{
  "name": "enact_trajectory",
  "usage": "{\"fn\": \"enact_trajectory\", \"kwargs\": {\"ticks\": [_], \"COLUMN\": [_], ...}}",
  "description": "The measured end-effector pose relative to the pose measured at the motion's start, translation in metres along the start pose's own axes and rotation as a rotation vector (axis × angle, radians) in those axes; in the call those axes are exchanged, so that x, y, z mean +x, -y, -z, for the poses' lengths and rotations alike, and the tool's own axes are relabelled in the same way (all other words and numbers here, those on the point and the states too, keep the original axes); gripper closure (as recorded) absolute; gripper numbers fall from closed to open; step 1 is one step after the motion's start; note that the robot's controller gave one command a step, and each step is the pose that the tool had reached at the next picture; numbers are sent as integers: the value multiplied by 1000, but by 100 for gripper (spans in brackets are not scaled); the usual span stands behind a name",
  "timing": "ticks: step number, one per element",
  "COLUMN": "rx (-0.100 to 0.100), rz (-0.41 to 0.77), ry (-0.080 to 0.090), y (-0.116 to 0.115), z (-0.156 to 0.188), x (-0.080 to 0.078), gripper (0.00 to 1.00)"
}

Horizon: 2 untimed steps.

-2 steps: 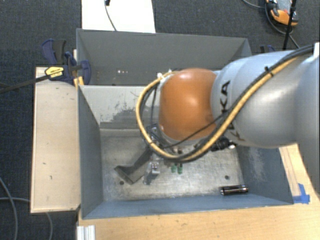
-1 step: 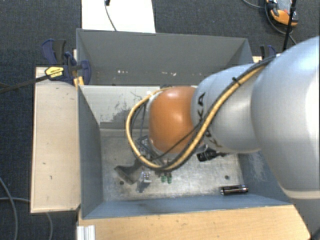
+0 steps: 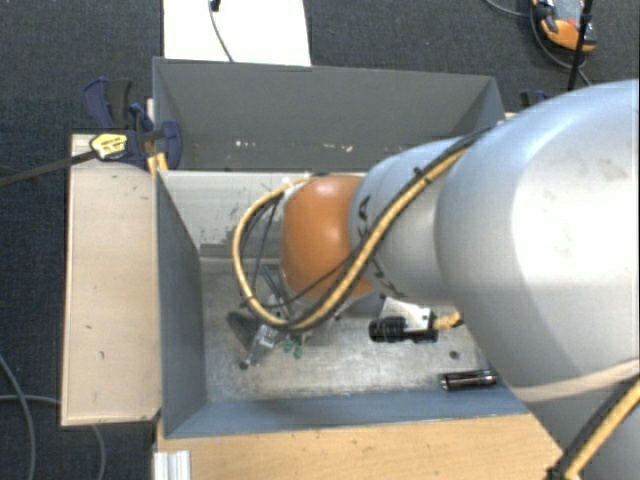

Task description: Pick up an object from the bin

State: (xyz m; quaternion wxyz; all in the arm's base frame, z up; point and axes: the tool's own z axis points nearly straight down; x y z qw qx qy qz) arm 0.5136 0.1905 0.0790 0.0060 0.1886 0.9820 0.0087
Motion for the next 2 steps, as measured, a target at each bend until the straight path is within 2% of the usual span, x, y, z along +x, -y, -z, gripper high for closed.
{"fn": "enact_trajectory", "kwargs": {"ticks": [1, 2], "rx": [-1, 20], "rz": [-1, 9], "ry": [0, -10], "y": [0, -2], "z": [0, 148], "x": [0, -2], "gripper": [100, 100]}}
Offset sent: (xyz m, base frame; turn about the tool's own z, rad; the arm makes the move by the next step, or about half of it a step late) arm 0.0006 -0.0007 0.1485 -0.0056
